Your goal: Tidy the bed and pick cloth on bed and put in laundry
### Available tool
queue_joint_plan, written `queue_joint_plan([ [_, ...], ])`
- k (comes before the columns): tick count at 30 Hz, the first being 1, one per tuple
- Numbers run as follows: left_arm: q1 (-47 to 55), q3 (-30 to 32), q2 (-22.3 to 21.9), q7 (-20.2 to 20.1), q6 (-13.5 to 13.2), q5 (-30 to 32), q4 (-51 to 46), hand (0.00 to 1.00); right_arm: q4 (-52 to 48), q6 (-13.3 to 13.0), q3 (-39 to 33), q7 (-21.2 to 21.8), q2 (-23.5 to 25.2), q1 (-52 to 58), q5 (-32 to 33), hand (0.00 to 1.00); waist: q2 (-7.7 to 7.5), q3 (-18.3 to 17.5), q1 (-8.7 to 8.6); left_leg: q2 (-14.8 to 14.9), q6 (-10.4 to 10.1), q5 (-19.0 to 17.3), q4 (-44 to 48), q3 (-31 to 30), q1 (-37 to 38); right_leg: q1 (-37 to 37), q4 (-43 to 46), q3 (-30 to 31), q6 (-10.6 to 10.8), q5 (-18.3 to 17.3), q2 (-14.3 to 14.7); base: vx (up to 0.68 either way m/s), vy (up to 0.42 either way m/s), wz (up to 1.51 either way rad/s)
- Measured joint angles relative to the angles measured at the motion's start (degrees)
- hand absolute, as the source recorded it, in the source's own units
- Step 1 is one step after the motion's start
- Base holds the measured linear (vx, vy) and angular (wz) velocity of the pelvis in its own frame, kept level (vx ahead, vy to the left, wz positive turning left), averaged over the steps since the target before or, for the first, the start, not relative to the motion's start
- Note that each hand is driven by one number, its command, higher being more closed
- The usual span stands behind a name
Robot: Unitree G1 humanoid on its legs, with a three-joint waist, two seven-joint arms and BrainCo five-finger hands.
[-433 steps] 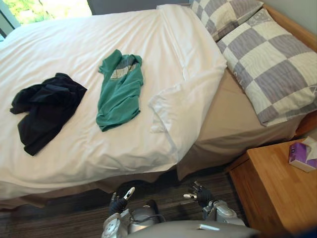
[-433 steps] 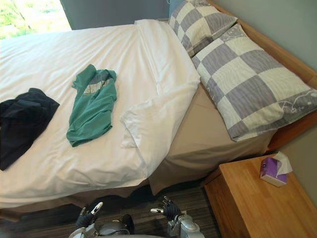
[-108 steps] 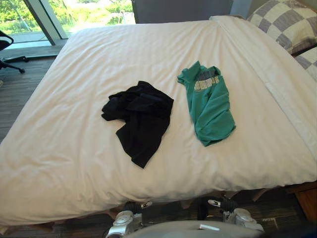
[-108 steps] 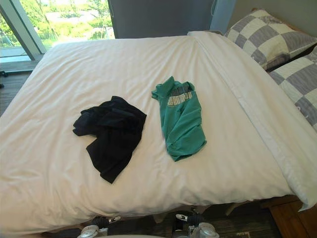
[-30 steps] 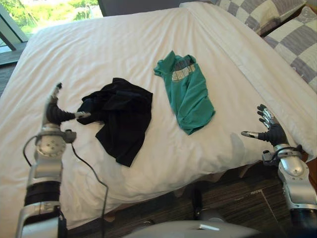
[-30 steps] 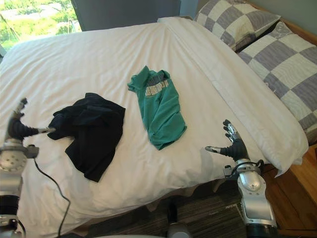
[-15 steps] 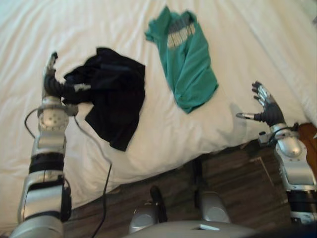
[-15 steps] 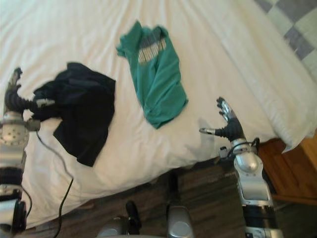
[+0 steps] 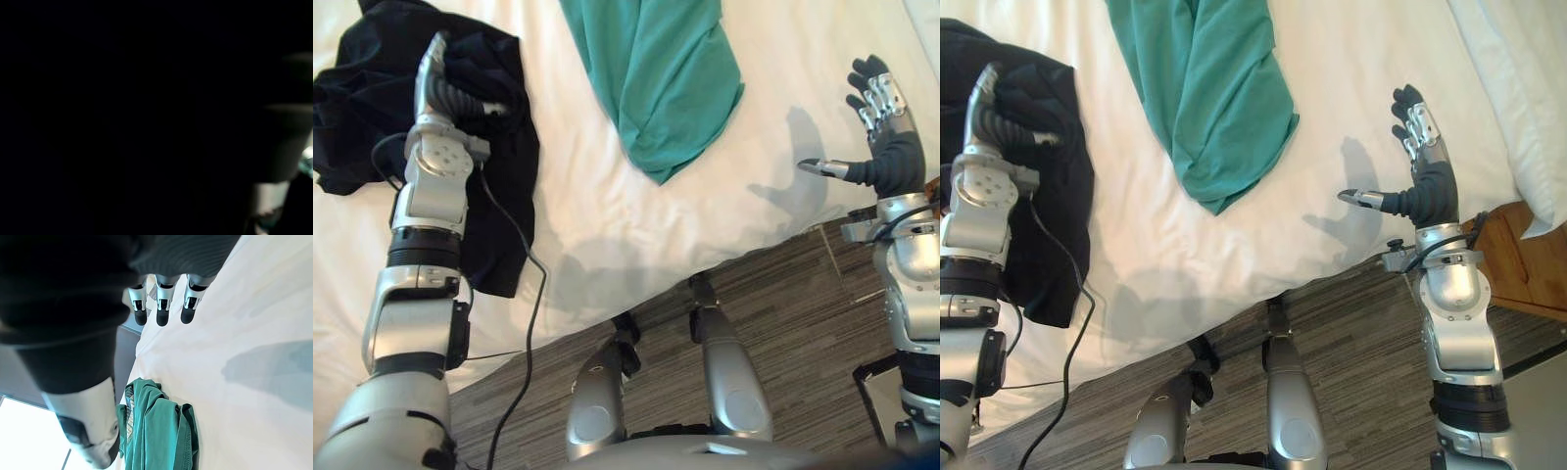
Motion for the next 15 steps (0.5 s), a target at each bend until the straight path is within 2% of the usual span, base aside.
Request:
queue_joint_plan([
  [1,0.23,1.56,-0.01,-4.29,0.04,0.0,0.33,1.0,-0.07,0.1,0.0,-0.4,0.03,-0.55,-0.83,0.0,0.0,0.0,-0.01,0.11,0.01,-0.05,0.08,0.41,0.03,0.0,0.44,0.01,0.02,-0.33,0.09,-0.01,-0.038,-0.04],
  [3,1.33,3.63,0.1,-8.69,0.04,-0.04,0.59,1.0,-0.06,0.73,-0.13,-1.09,0.02,-1.93,-1.09,0.0,0.27,-0.09,-0.28,0.27,0.43,-0.52,0.65,0.75,0.43,0.0,1.69,0.06,0.08,-1.07,0.15,0.0,-0.021,-0.06],
  [8,4.29,5.92,-0.17,-10.81,-0.28,-5.63,2.7,1.0,-0.53,1.54,0.34,-0.89,0.02,-5.78,-1.84,0.0,0.7,-0.3,-0.46,-0.18,0.8,-0.92,0.52,1.17,2.52,0.44,3.69,0.59,0.39,-1.79,-0.06,0.01,-0.002,-0.06],
  [11,11.38,7.81,-1.65,-11.02,-3.78,-10.89,2.69,1.0,-1.47,2.06,1.14,0.16,0.09,-5.77,-4.6,0.0,1.85,-0.97,-0.8,-0.6,0.91,-0.97,-0.06,1.18,4.08,1.45,3.98,0.72,0.62,-2.1,-0.29,0.03,0.002,-0.04],
  [12,14.44,8.41,-2.97,-10.85,-5.15,-12.84,2.69,1.0,-1.63,2.2,1.53,0.44,0.13,-5.35,-5.59,0.0,2.55,-1.41,-0.96,-0.73,0.93,-0.95,-0.59,1.15,5.09,2.3,3.97,0.67,0.67,-2.31,-0.32,0.04,0.014,-0.06],
  [15,22.32,8.4,-6.68,-10.16,-9.98,-16.87,2.7,1.0,-2.8,3.1,4.22,0.73,0.27,-3.24,-10.05,0.0,3.43,-2.86,-1.03,-0.77,0.92,-0.95,-1.5,0.99,7.11,4.35,4.03,0.27,0.93,-3.08,-0.31,0.03,0.006,0.0],
])
